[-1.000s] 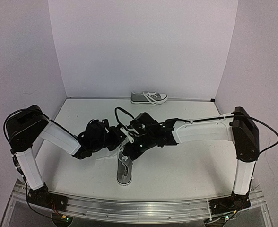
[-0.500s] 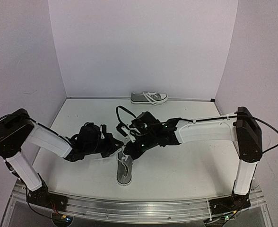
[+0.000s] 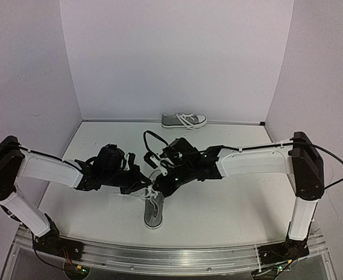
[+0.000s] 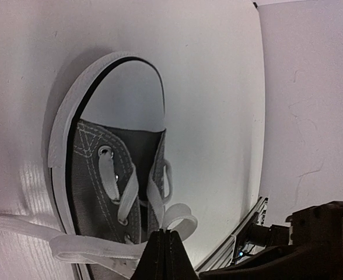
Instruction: Tie the shoes
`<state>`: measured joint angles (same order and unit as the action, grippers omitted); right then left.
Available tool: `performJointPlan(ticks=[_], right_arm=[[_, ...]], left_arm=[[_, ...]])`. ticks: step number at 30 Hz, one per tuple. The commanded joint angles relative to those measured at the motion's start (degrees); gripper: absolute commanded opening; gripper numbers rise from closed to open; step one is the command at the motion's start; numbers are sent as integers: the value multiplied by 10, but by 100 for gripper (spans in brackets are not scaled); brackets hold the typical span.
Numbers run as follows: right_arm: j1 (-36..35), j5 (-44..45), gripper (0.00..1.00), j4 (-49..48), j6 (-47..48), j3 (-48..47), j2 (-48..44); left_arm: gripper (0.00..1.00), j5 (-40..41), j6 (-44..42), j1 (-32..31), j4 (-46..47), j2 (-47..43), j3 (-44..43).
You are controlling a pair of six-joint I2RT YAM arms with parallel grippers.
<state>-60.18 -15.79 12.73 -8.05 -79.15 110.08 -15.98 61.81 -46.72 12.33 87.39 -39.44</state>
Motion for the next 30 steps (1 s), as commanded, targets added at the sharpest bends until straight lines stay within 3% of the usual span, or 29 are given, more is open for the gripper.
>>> performJointPlan(ticks=[1, 15, 30], right_arm=[[-4, -3, 0, -24, 10, 7, -33], [-4, -42, 0, -36, 19, 10, -26], [-4, -1, 0, -38, 1, 6, -15]], left_arm=[[0, -28, -23, -3, -31, 17, -27], [0, 14, -45, -4, -52, 31, -51], [0, -70, -113, -13, -27, -42, -1]])
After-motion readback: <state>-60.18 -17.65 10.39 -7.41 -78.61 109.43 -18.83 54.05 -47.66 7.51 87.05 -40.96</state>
